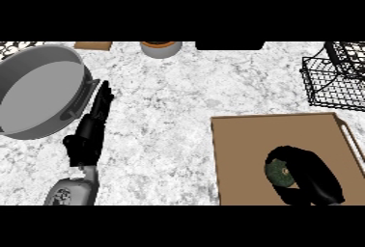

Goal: Pick the squash from the tray and place it in the tiered basket

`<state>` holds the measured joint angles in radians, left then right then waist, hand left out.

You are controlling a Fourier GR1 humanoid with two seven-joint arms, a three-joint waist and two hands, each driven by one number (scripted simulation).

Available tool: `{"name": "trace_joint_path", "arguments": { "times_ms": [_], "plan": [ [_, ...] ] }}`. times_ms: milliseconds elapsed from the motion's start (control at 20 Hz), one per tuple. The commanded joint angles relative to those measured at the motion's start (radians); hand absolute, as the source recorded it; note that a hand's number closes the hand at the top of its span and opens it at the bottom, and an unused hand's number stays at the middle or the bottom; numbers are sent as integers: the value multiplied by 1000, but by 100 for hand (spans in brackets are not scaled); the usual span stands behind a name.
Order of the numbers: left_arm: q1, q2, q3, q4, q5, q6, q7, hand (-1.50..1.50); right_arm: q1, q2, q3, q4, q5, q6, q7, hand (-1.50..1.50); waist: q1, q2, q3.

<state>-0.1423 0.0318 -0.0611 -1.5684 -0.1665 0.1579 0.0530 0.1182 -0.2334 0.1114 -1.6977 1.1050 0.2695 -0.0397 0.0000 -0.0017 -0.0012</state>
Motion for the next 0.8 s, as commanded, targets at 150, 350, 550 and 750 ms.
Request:
{"name": "trace_joint_path", "arguments": {
  "times_ms": [150, 350, 550, 750],
  "plan": [
    [38, 13, 2, -31, 12, -28, -20, 0, -37, 57, 81, 109, 155, -206, -7, 150, 2, 1, 1],
    [9, -5, -4, -3, -4, -4, -20, 0, -163, -70, -94, 240, 154, 33, 138, 150, 18, 6, 1],
    [-40, -10, -8, -41, 5, -10, 70, 0, -306, -130, -155, 336, 179, 185, 241, 150, 24, 4, 1],
    [-52, -29, -9, 42, -30, 30, 14, 0, -375, -104, -178, 422, 213, 67, 276, 150, 4, 3, 1]
  ]
}}
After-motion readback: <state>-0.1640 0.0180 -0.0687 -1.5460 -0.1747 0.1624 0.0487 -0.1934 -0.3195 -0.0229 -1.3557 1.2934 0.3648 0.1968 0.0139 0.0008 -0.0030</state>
